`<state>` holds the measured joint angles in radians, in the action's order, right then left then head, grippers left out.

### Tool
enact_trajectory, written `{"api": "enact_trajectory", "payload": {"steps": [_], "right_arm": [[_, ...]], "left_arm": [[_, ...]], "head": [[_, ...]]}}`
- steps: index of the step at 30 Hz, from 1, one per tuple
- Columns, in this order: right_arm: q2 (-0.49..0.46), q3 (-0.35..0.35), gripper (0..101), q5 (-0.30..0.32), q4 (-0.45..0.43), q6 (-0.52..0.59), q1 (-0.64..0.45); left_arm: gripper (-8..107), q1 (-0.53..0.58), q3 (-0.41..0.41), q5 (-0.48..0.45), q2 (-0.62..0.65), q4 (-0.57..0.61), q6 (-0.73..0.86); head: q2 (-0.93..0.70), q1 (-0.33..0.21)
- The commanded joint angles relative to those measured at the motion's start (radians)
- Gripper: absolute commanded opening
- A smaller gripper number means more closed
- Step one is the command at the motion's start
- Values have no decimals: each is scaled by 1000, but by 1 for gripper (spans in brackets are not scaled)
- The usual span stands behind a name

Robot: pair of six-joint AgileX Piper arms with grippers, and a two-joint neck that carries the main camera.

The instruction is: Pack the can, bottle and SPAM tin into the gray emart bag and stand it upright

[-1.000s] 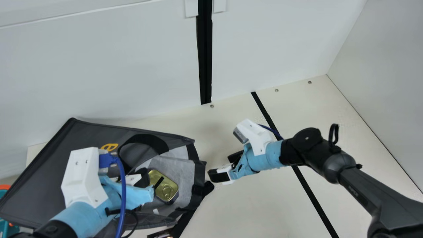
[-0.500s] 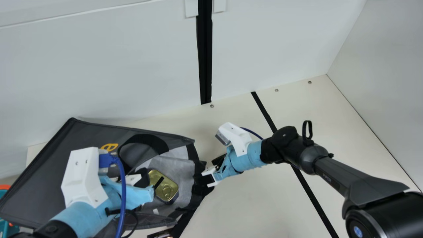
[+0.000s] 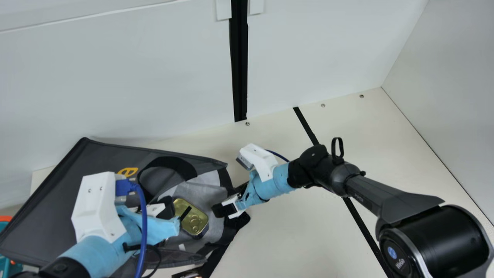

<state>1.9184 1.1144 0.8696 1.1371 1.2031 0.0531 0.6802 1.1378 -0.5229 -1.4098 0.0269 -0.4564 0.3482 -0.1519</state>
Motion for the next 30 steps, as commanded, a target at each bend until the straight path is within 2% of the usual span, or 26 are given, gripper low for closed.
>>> {"api": "enact_trajectory", "payload": {"steps": [1,6,20,30], "right_arm": [[9,6,95,1,6,0,8],[31,21,95,5,24,-1,30],[70,26,1,76,93,-46,36],[80,12,0,161,171,-104,-1]], "left_arm": [[-8,0,0,0,0,0,0],[-8,0,0,0,0,0,0],[-8,0,0,0,0,0,0],[-8,0,0,0,0,0,0]], "head": [[1,-23],[1,-23],[1,-23],[1,-23]]}}
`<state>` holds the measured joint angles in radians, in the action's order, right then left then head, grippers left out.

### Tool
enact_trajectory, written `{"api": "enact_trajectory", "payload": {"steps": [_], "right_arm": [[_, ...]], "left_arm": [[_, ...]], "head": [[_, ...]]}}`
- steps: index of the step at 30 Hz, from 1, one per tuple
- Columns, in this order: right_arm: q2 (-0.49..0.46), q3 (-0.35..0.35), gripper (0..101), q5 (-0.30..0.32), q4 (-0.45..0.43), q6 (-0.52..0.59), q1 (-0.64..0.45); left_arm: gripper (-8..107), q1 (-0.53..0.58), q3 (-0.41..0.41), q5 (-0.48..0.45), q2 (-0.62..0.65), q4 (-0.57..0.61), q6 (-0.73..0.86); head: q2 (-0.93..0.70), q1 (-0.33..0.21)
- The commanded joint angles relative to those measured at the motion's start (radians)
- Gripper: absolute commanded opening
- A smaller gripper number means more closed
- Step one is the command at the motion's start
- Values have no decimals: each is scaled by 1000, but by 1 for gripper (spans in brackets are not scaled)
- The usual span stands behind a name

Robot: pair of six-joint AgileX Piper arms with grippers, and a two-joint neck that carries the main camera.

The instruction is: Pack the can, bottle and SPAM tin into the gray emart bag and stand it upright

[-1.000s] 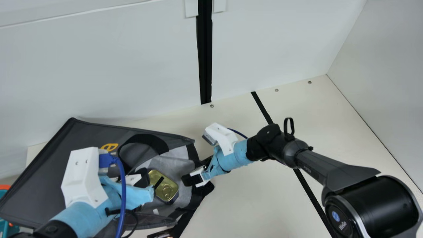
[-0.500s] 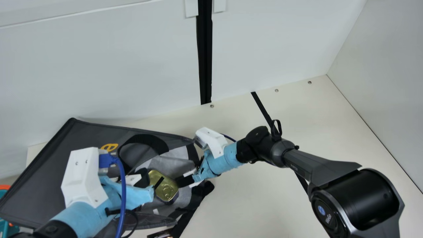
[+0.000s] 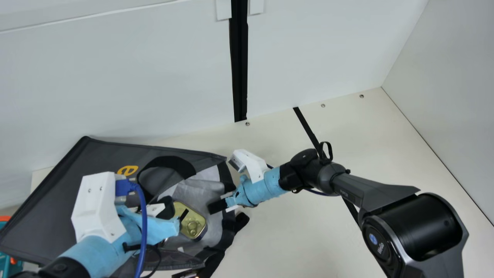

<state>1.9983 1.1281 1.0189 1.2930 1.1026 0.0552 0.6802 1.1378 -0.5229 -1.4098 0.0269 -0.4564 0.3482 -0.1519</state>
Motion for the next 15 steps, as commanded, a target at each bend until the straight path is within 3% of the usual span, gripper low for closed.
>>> {"api": "enact_trajectory", "payload": {"steps": [1,15], "right_arm": [[-1,-4,0,22,23,-9,-7],[-89,-52,0,177,91,-62,-78]], "left_arm": [[-8,0,0,0,0,0,0],[-8,-8,-14,0,19,21,24]], "head": [[1,-23],[1,-23]]}}
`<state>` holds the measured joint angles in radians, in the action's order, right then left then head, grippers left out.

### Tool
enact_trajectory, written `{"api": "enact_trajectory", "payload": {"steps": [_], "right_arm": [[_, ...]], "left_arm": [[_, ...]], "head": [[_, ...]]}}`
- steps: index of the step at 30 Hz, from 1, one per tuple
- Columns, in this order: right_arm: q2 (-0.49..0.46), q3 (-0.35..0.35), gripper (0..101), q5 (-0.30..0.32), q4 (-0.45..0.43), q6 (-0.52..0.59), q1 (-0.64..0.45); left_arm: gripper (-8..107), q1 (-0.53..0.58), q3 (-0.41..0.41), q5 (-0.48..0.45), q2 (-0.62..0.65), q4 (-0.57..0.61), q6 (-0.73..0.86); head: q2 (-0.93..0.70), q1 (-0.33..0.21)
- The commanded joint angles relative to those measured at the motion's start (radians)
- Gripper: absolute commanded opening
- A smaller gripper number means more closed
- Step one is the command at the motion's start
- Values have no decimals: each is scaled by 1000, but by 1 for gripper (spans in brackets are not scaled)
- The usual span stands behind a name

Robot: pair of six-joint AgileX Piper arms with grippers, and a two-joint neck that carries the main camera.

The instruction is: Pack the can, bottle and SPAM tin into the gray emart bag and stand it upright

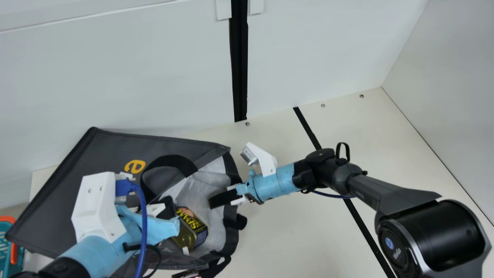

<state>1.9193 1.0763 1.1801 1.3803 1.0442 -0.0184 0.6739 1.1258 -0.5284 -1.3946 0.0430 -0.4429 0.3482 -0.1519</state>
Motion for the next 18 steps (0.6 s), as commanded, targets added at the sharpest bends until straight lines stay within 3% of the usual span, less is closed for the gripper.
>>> {"api": "enact_trajectory", "payload": {"steps": [1,18], "right_arm": [[-19,-2,0,26,5,-8,-10],[-188,-26,0,40,91,-136,18]], "left_arm": [[-8,-5,-2,9,5,14,18],[-8,-57,81,18,-8,181,163]], "head": [[1,-23],[1,-23]]}}
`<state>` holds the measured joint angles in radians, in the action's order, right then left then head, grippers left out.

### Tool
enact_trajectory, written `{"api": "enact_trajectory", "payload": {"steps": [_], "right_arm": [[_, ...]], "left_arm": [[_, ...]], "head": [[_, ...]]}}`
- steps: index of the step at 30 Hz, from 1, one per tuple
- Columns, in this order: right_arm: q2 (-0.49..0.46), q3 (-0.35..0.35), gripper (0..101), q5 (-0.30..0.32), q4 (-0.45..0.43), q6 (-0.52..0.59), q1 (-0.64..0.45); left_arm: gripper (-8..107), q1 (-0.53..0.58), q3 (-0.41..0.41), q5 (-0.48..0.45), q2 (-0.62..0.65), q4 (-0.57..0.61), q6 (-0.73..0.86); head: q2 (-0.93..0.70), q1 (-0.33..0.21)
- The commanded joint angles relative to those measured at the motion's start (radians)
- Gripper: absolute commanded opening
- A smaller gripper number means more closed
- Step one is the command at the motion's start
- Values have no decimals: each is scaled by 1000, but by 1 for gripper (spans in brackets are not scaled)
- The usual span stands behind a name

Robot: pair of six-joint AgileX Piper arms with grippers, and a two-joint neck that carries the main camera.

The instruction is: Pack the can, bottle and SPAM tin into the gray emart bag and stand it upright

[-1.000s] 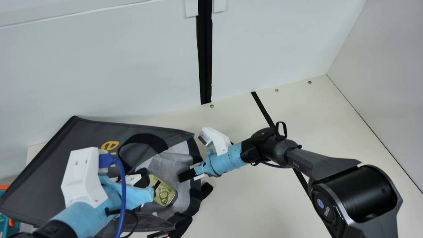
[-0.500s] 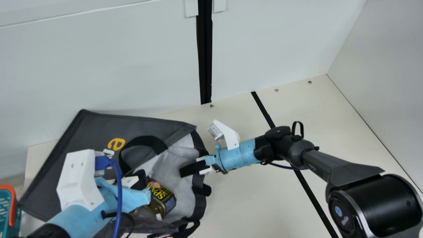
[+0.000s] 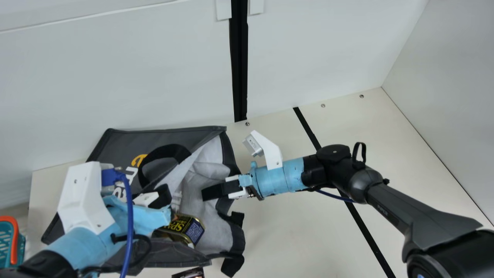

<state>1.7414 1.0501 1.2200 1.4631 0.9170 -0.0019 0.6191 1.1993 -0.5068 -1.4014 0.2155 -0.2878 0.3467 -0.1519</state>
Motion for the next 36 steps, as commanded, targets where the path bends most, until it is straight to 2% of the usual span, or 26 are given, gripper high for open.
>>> {"api": "enact_trajectory", "payload": {"steps": [1,16,27,36], "right_arm": [[-21,-1,0,0,12,-17,1],[-175,8,0,0,42,-126,-39],[-314,9,0,0,56,-223,-80],[-438,6,0,0,48,-338,-123]], "left_arm": [[-8,-5,16,-6,-2,16,18],[-8,-32,109,-54,14,89,127],[-8,-34,166,-156,54,69,133],[-8,-37,228,-280,94,72,148]], "head": [[2,-23],[2,-23],[2,-23],[2,-23]]}}
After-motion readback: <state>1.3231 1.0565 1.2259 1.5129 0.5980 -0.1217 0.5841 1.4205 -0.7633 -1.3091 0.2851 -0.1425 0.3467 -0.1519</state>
